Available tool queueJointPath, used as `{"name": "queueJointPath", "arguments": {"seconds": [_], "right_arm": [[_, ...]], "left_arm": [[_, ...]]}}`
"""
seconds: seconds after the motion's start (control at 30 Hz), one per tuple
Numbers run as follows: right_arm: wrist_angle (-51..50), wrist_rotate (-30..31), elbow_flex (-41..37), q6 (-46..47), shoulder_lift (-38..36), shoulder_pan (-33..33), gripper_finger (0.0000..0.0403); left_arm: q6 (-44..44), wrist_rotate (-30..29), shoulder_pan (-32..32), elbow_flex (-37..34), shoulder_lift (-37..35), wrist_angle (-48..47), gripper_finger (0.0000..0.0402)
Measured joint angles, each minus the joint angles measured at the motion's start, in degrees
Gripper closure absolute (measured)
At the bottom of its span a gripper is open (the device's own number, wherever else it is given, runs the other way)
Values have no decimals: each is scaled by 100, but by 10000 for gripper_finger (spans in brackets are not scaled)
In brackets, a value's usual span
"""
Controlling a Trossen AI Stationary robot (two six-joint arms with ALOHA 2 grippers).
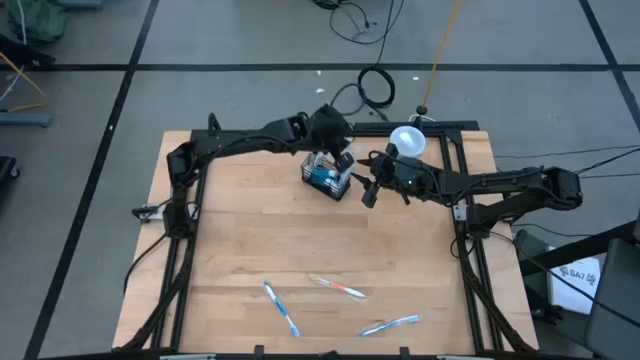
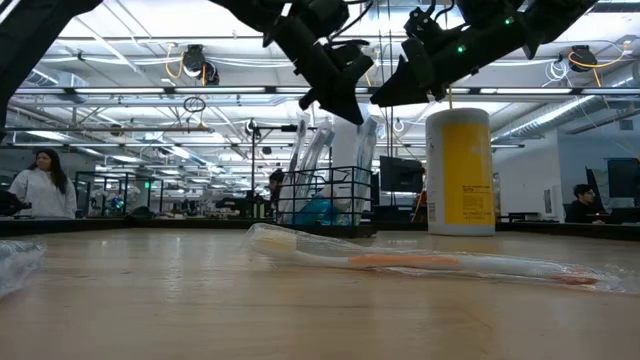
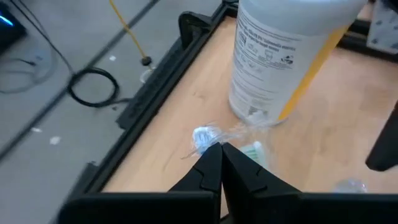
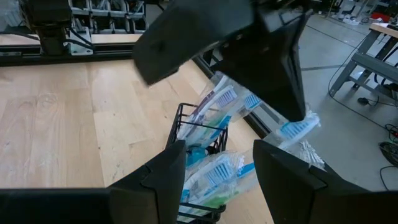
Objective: Pick & Place toothbrushing station
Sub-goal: Put the blue toothbrush into the black organizer
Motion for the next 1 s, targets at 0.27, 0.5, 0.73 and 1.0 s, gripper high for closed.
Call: {"name": "queueJointPath", "arguments": {"seconds": [0.27,0.5,0.73,1.0], "right_arm": [[-13,2,0,1,0,-2,220],[-53,0,0,1,0,2,220],[-38,-2,0,2,0,2,220],[7,-2,0,1,0,2,220]], "left_arm": [[157,-765,-431,-7,-180,-488,396],[53,-892,-752,-7,-209,-906,394],[36,-894,-867,-7,-202,-1125,395],[60,-886,-863,-7,-207,-1398,375]]}}
